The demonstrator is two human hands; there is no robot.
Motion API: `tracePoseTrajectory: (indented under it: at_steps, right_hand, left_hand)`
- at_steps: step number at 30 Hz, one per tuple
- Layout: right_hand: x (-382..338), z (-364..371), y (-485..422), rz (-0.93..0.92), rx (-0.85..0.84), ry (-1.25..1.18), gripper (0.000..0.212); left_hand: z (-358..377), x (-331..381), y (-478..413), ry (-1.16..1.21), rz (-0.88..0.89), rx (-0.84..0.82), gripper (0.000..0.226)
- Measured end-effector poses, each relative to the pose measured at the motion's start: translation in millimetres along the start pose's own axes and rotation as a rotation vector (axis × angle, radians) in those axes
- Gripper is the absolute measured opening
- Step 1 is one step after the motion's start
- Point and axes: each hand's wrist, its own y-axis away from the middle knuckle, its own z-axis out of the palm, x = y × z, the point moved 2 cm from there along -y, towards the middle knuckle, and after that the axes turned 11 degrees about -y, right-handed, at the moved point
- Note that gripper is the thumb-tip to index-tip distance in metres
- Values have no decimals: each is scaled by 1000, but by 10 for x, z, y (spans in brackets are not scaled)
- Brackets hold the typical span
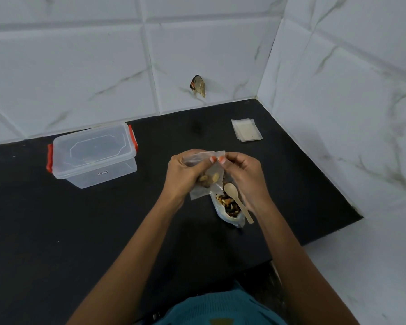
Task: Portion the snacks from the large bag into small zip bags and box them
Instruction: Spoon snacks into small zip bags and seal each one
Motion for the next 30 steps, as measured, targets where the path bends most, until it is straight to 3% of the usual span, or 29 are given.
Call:
tracePoseTrajectory:
  at_steps: [6, 13, 17, 20, 24, 30]
  right_hand:
    - [-13, 30, -19, -92, 64, 93, 17]
    - [-19, -18, -15, 10, 63, 25, 12]
    - [-12, -32, -8, 122, -28, -179, 22]
    - [-3, -27, -1, 76, -59, -84, 10]
    - [-26, -38, -2, -34, 45, 75, 9]
    - [-17, -75, -23, -44, 175, 42, 12]
  left_hand:
    - [28, -34, 18, -22, 21, -15, 13]
    - [-26, -46, 0, -45, 11, 19, 9]
    - [-3, -26, -3, -35, 1, 26, 10]
    - [14, -27, 2, -48, -2, 13, 8]
    - [44, -15, 12, -41, -17, 1, 7]
    - [57, -26, 41, 42, -30, -34, 15]
